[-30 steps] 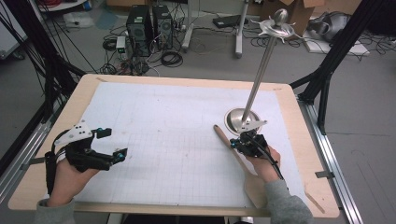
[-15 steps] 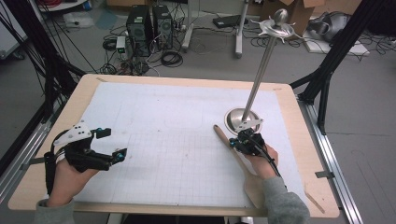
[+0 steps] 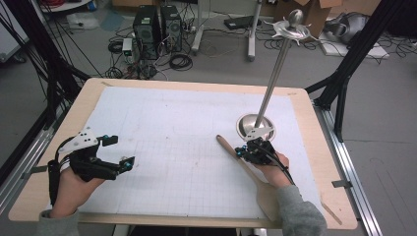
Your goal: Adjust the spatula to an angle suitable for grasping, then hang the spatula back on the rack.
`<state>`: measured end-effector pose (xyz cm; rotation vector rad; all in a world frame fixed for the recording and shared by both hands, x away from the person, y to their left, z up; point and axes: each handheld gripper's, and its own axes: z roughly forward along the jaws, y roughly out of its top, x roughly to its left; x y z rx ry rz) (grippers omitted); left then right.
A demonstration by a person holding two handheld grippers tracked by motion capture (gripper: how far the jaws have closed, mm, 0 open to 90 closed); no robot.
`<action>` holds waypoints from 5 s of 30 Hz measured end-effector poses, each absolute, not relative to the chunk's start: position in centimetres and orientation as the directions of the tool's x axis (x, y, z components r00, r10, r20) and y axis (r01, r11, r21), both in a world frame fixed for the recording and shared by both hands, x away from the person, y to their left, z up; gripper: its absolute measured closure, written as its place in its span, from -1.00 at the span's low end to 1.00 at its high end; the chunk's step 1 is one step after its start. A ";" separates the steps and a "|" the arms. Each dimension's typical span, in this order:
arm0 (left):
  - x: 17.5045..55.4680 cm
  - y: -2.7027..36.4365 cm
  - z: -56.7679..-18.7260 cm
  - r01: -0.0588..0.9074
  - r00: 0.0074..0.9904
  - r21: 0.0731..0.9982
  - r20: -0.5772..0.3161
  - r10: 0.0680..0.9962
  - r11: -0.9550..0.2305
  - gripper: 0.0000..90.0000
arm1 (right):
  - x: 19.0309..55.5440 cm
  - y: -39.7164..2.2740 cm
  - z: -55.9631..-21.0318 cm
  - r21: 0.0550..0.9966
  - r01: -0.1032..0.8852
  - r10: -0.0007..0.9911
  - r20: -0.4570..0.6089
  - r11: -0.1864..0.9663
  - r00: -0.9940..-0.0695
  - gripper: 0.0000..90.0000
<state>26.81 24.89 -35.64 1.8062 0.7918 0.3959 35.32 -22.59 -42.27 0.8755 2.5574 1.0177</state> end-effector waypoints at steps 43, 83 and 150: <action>26.7 24.9 -35.5 0.323 0.724 0.924 -0.102 0.683 -0.205 -0.96 | 29.7 -25.4 -38.5 0.803 0.333 0.592 -0.031 0.495 -0.806 0.61; 27.0 23.4 -34.5 0.285 0.764 0.936 -0.091 0.639 -0.206 -0.96 | 27.7 -27.1 -40.0 0.747 0.426 0.624 0.019 0.511 -0.781 -0.38; 27.1 23.2 -35.2 0.306 0.756 0.923 -0.087 0.649 -0.232 -0.96 | 29.4 -24.7 -42.9 0.590 0.537 0.660 0.010 0.603 -0.752 0.19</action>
